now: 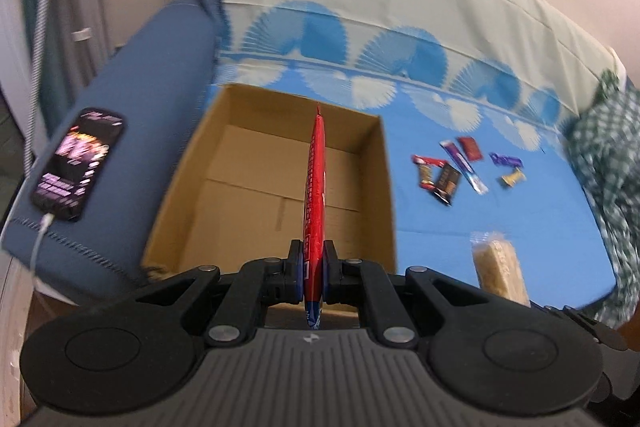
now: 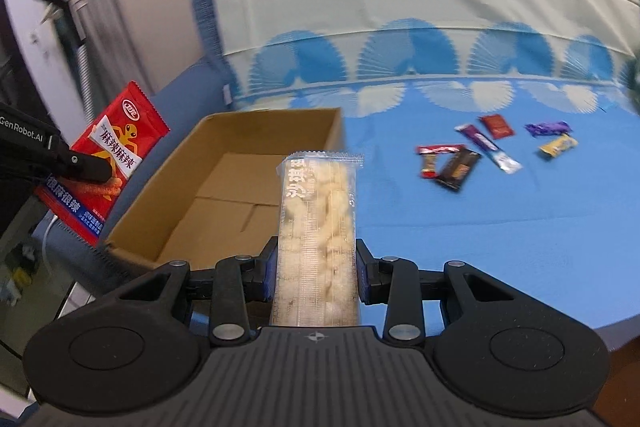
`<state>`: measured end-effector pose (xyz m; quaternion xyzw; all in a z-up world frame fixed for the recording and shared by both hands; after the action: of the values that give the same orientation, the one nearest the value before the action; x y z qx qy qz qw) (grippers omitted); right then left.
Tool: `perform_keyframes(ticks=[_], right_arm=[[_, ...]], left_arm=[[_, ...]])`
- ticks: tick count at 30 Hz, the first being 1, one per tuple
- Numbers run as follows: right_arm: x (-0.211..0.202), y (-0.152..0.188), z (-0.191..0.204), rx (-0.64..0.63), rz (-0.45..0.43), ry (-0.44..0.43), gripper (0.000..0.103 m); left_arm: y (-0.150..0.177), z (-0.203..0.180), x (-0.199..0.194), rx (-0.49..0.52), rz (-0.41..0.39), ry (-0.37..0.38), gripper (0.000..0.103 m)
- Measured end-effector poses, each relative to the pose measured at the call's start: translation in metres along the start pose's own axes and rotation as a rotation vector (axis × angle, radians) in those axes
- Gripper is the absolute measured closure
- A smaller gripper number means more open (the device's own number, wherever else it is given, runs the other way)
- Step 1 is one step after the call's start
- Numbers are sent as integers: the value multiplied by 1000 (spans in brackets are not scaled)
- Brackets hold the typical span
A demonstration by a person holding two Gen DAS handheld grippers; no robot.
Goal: Organize snacks
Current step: 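Carry the red packet and cracker bar over the box with both tools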
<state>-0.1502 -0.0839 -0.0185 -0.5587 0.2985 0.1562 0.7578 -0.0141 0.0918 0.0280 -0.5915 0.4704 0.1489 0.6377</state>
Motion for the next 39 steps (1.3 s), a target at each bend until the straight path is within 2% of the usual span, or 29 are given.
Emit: perform_keyframes(ticks=[5, 19, 39], right_arm=[[2, -2, 22, -45, 10, -11, 65], [28, -19, 41, -86, 38, -17, 65], [115, -46, 54, -75, 100, -64, 65]], left_arm=[[1, 25, -10, -34, -22, -10, 94], [-7, 41, 13, -63, -5, 0, 94], [-38, 43, 92, -14, 93, -29, 94]])
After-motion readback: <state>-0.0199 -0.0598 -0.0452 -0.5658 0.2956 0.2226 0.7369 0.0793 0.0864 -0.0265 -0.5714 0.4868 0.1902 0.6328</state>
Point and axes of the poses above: each gripper's, at about its wrist camera, not at the fingertips, and x roughly the way its jaws point, z to its left, y to its underside, the point moved 5 cm from there along x, roughly the way its jaws point
